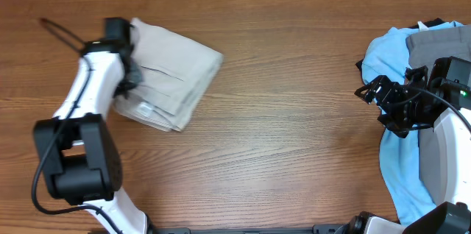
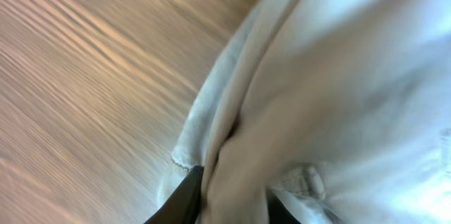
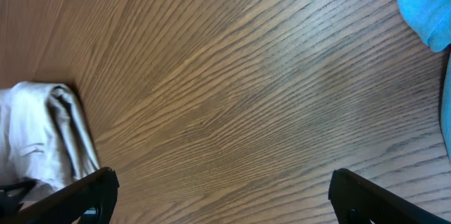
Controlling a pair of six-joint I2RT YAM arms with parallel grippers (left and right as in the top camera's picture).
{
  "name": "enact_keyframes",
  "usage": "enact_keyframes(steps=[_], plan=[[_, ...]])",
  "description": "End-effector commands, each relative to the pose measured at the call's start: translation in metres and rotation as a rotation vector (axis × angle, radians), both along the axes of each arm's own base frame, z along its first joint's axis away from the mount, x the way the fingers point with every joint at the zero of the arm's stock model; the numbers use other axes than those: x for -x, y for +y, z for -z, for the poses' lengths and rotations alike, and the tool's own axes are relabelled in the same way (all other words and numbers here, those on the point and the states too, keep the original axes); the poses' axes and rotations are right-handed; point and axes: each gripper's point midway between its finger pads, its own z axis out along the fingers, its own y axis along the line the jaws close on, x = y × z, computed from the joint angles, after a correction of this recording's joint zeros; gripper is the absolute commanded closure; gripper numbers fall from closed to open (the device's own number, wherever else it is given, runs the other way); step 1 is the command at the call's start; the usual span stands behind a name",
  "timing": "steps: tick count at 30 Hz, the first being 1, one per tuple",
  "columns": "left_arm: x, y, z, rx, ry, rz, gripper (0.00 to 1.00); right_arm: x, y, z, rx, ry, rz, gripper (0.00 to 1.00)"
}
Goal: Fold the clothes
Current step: 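Drag the folded shorts leftward to the table's left side with the left gripper, then press and smooth the folded shorts' top with the left gripper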
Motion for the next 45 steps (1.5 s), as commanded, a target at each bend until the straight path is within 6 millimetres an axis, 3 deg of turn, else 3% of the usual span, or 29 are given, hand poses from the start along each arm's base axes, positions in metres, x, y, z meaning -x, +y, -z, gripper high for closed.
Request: enact_keyframes(steps=[1,8,9,11,13,17,21,24,25,27,29,32,36,37,42,43,45], plan=[[-0.001,0.061,-0.008,-0.082,-0.05,-0.095,0.8,-0.003,-0.001,-0.005,0.009,-0.02,-0.005,0.0],[0.013,0.134,0.015,-0.092,-0.077,-0.27,0.8,-0.003,-0.001,-0.005,0.009,-0.02,-0.005,0.0],[0.02,0.148,0.026,-0.089,-0.062,-0.305,0.74,-0.003,-0.001,-0.005,0.009,-0.02,-0.005,0.0],[0.029,0.163,0.037,-0.087,-0.047,-0.341,0.49,-0.003,-0.001,-0.005,0.009,-0.02,-0.005,0.0],[0.038,0.176,0.042,-0.089,-0.025,-0.349,0.3,-0.003,-0.001,-0.005,0.009,-0.02,-0.005,0.0],[0.041,0.189,0.025,-0.038,-0.067,-0.381,0.02,-0.003,-0.001,-0.005,0.009,-0.02,-0.005,0.0],[0.024,0.179,-0.023,0.089,-0.185,-0.389,0.0,-0.003,-0.001,-0.005,0.009,-0.02,-0.005,0.0],[0.015,0.169,-0.066,0.135,-0.281,-0.4,0.03,-0.003,-0.001,-0.005,0.009,-0.02,-0.005,0.0],[0.004,0.153,-0.09,0.193,-0.354,-0.363,0.03,-0.003,-0.001,-0.005,0.009,-0.02,-0.005,0.0],[-0.004,0.127,-0.102,0.288,-0.392,-0.3,0.06,-0.003,-0.001,-0.005,0.009,-0.02,-0.005,0.0],[-0.004,0.103,-0.101,0.356,-0.361,-0.259,0.11,-0.003,-0.001,-0.005,0.009,-0.02,-0.005,0.0],[0.0,0.079,-0.084,0.371,-0.276,-0.233,0.2,-0.003,-0.001,-0.005,0.009,-0.02,-0.005,0.0],[-0.007,0.048,-0.052,0.4,-0.219,-0.153,0.85,-0.003,-0.001,-0.005,0.009,-0.02,-0.005,0.0],[-0.009,0.04,-0.04,0.407,-0.202,-0.128,0.92,-0.003,-0.001,-0.005,0.009,-0.02,-0.005,0.0],[0.004,0.008,0.01,0.438,-0.101,-0.074,0.96,-0.003,-0.001,-0.005,0.009,-0.02,-0.005,0.0],[0.015,-0.002,0.027,0.452,-0.054,-0.071,0.96,-0.003,-0.001,-0.005,0.009,-0.02,-0.005,0.0],[0.027,-0.008,0.041,0.463,-0.014,-0.074,0.96,-0.003,-0.001,-0.005,0.009,-0.02,-0.005,0.0]])
